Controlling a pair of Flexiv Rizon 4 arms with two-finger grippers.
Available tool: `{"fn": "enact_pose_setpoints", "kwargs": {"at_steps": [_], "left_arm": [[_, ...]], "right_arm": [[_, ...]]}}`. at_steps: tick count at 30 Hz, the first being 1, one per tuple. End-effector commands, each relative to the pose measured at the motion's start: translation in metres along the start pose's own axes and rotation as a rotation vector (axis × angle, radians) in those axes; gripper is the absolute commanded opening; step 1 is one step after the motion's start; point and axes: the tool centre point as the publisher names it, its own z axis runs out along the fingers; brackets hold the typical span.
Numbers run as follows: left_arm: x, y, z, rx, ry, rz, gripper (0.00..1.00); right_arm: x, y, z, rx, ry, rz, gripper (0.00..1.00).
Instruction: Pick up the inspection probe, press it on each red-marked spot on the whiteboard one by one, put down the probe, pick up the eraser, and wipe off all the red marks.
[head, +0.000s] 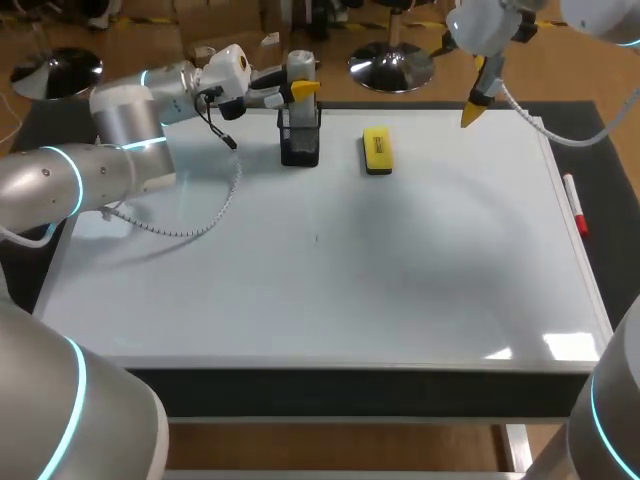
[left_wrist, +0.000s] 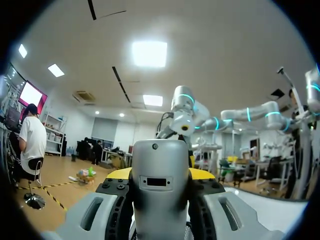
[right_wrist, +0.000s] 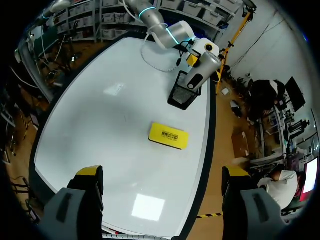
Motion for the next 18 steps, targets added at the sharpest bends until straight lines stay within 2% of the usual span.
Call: {"fn": "enact_pose_setpoints", "kwargs": {"at_steps": [1, 12, 13, 14, 15, 16, 17, 18], "left_arm": [[-0.0065, 0.0039, -0.0014, 0.004, 0.028, 0.002, 0.00], [-0.0092, 0.0093, -0.0039, -0.008, 0.042, 0.002, 0.00], [-0.0095, 0.0101, -0.0045, -0.008, 0.041, 0.001, 0.03], [-0.0096, 0.0103, -0.0048, -0.007, 0.041, 0.002, 0.22], [-0.0096, 0.0103, -0.0049, -0.008, 0.041, 0.001, 0.47], [-0.0095, 0.0103, -0.0049, -0.008, 0.040, 0.000, 0.84], [-0.0092, 0.0098, -0.0050, -0.008, 0.040, 0.001, 1.00], [-0.0088, 0.0093, -0.0050, -0.009, 0.039, 0.001, 1.00]], "right_arm": [[-0.0005, -0.0001, -0.0007, 0.004, 0.004, -0.001, 1.00], [-0.0005, -0.0001, -0.0007, 0.004, 0.004, -0.001, 1.00], [-0.0005, -0.0001, -0.0007, 0.004, 0.004, -0.001, 1.00], [-0.0005, -0.0001, -0.0007, 0.004, 0.004, -0.001, 1.00], [-0.0005, -0.0001, -0.0007, 0.004, 0.004, -0.001, 1.00], [-0.0005, -0.0001, -0.0007, 0.004, 0.004, -0.001, 1.00], [-0.0005, -0.0001, -0.0007, 0.004, 0.004, -0.001, 1.00], [-0.0005, -0.0001, -0.0007, 0.004, 0.004, -0.001, 1.00]]}}
